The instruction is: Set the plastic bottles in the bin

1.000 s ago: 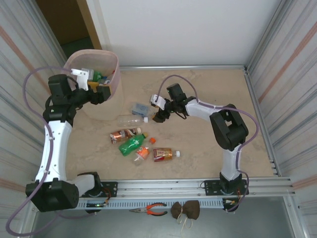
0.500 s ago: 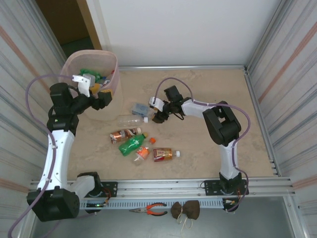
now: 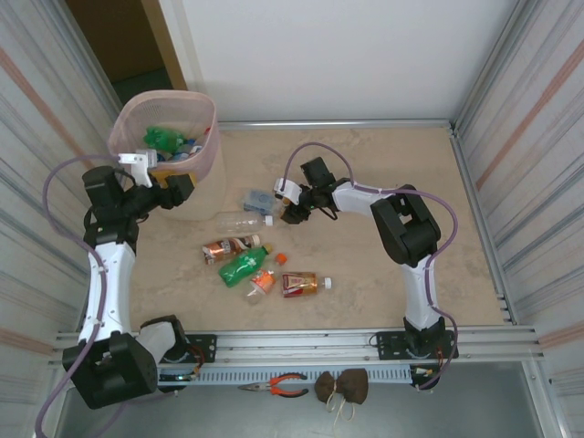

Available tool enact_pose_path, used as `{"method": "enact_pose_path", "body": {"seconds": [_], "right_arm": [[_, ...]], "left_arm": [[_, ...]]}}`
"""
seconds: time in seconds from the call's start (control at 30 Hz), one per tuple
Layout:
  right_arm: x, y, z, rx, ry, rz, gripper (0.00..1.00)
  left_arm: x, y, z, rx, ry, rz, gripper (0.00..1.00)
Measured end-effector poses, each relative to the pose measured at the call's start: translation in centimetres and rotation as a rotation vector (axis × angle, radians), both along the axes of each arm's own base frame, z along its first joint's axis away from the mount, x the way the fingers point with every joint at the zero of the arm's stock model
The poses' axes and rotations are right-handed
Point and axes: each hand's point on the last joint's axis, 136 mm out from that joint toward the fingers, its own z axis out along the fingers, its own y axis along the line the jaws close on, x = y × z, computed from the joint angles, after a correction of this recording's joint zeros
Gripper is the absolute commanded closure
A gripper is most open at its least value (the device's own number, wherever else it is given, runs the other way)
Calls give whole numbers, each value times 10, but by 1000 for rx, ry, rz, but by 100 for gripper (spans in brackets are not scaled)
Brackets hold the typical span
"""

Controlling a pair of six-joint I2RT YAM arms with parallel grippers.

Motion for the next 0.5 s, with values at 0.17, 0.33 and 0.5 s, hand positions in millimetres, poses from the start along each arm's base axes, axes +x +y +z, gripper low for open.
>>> {"method": "enact_pose_path", "body": {"seconds": [0.17,0.33,0.5], "right_arm": [[0,0,0,1,0,0,61],[1,0,1,5,-1,-5,71],[4,-4,1,14,-19,-28,80]], "left_arm": [[-1,-2,1,-16,5,-13,25],[-2,-4,1,-20,5,-21,25],[-4,-6,2,-25,3,-35,25]]}}
